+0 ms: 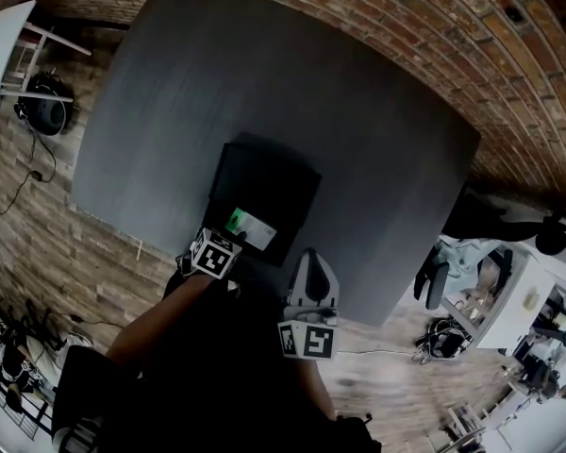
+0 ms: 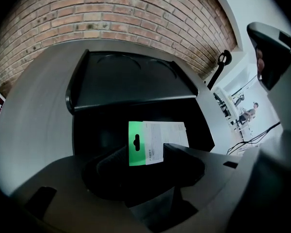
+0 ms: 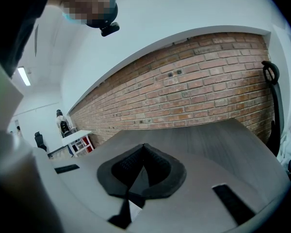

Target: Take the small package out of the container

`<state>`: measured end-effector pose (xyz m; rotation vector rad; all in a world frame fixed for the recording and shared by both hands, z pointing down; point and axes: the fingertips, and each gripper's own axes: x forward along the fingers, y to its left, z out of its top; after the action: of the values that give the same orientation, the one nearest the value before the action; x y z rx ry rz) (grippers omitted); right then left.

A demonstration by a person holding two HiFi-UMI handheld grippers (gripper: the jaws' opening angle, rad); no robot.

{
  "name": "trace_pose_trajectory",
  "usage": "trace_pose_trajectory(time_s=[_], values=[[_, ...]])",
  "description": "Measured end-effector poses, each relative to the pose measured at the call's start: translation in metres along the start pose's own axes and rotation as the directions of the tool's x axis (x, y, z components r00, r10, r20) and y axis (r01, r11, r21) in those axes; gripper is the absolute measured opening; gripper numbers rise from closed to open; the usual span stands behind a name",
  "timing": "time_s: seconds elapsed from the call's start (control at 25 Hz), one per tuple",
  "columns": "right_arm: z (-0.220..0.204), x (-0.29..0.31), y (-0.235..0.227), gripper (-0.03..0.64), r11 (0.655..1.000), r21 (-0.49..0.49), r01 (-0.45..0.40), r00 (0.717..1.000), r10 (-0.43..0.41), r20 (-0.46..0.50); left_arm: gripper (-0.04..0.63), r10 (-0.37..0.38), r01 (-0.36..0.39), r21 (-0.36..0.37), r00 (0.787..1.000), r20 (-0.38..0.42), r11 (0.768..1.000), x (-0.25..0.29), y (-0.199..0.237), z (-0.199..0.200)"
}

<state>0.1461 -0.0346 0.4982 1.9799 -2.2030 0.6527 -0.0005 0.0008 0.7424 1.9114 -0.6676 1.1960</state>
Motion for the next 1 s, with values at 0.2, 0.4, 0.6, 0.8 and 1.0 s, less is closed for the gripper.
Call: trace_pose_trajectory(time_s=[0.2, 0.4, 0.6, 0.8, 1.0], values=[[-0.002, 0.001, -0.004, 0.023, 1.0, 0.01, 0.007, 1.0, -0.007, -0.01, 0.229, 0.011, -0.011, -0.005, 0.998, -0.054, 1.0, 0.004, 0.003, -0.003], [-0.004, 0.003, -0.011, 0.023, 1.0, 0.02, 0.017, 1.0, -0.017, -0.017, 0.229, -0.017, 0.018, 0.017, 0.997, -0.072, 1.0, 0.002, 0.0, -0.005], [-0.003, 0.003, -0.015, 0.023, 0.999, 0.024, 0.024, 1.0, -0.024, -0.016, 0.219, -0.043, 0.043, 0.013, 0.998, -0.035, 0.999, -0.006, 0.001, -0.001], [-0.003, 0.002, -0.02, 0.023, 0.999, 0.022, 0.029, 0.999, -0.029, -0.014, 0.084, -0.068, 0.067, 0.039, 0.998, 0.003, 0.997, -0.008, -0.005, -0.001], [-0.003, -0.001, -0.02, 0.023, 1.0, 0.018, 0.024, 1.0, -0.024, -0.011, 0.077, -0.048, 0.048, 0.062, 0.999, -0.009, 0.997, -0.006, -0.007, -0.005]])
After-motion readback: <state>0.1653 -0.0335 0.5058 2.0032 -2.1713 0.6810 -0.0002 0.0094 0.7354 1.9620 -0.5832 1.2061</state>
